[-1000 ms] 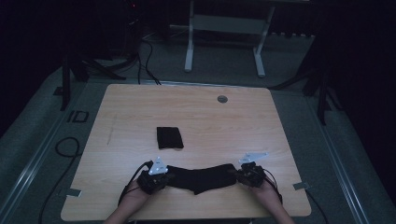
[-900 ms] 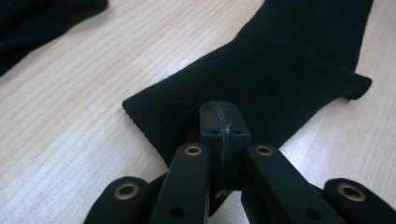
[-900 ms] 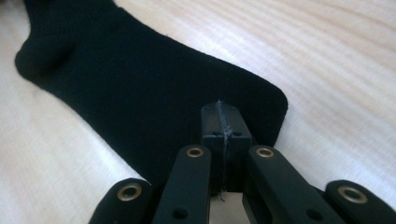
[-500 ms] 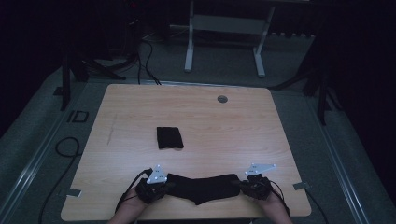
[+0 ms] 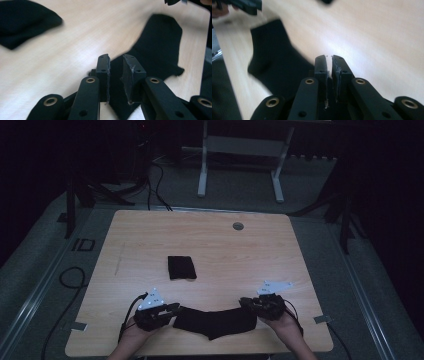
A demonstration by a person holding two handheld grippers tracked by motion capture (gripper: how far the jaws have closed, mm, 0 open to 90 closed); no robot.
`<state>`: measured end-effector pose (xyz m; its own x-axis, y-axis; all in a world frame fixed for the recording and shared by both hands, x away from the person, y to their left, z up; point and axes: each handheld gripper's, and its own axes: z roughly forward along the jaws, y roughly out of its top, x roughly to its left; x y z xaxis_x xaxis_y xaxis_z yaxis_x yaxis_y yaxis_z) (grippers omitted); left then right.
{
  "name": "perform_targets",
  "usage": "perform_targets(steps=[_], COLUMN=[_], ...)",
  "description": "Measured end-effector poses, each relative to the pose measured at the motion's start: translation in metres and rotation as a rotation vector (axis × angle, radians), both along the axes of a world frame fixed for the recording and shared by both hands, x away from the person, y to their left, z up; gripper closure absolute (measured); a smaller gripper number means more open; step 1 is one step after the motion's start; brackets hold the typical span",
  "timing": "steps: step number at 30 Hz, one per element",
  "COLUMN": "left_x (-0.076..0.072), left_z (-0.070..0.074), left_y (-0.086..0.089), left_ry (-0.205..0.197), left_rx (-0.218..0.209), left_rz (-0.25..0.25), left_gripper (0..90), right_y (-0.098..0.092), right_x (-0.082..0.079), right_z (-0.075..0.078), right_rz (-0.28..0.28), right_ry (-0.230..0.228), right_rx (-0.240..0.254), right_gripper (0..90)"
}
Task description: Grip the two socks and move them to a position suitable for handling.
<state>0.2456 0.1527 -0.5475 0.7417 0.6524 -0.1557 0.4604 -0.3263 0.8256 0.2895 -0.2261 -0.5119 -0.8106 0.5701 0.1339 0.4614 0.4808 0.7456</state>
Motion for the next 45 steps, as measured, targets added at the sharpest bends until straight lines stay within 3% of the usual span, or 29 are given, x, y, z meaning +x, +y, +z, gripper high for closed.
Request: perform_targets(steps=[5,14,26,33,37,39,41,42,43,45], left_x=[0.004,0.003,0.002,0.001,0.001,0.001,0.001,0.002,0.002,0.002], left_z=[-0.005,-0.008,-0.007,-0.007,-0.006,-0.006,-0.006,-0.005,-0.005,-0.005], left_y=[0.011,0.012,0.013,0.015,0.015,0.014,0.014,0.014,0.014,0.014], left_ry=[0.004,0.002,-0.01,-0.011,-0.015,-0.014,-0.015,-0.014,-0.013,-0.012], left_rx=[-0.007,-0.009,-0.01,-0.022,-0.022,-0.023,-0.021,-0.021,-0.022,-0.023], left_rz=[0.041,0.055,0.06,0.06,0.056,0.057,0.06,0.059,0.066,0.07], left_gripper=[73.2,70.6,65.6,63.8,63.8,62.1,61.7,61.7,61.3,60.5], right_y=[0.052,0.133,0.197,0.226,0.235,0.237,0.237,0.237,0.237,0.236], right_x=[0.032,0.074,0.119,0.133,0.137,0.136,0.133,0.133,0.132,0.134], right_z=[0.022,0.03,0.008,-0.01,-0.025,-0.035,-0.037,-0.037,-0.036,-0.036], right_rz=[0.086,0.171,0.162,0.165,0.171,0.189,0.178,0.178,0.159,0.144], right_ry=[-0.084,-0.114,-0.065,-0.052,-0.04,-0.05,-0.082,-0.082,-0.108,-0.102], right_rx=[-0.027,-0.079,-0.17,-0.244,-0.313,-0.365,-0.364,-0.364,-0.386,-0.375], right_gripper=[68.8,60.8,42.1,36.7,40.3,47.3,57.1,57.1,68.5,77.4])
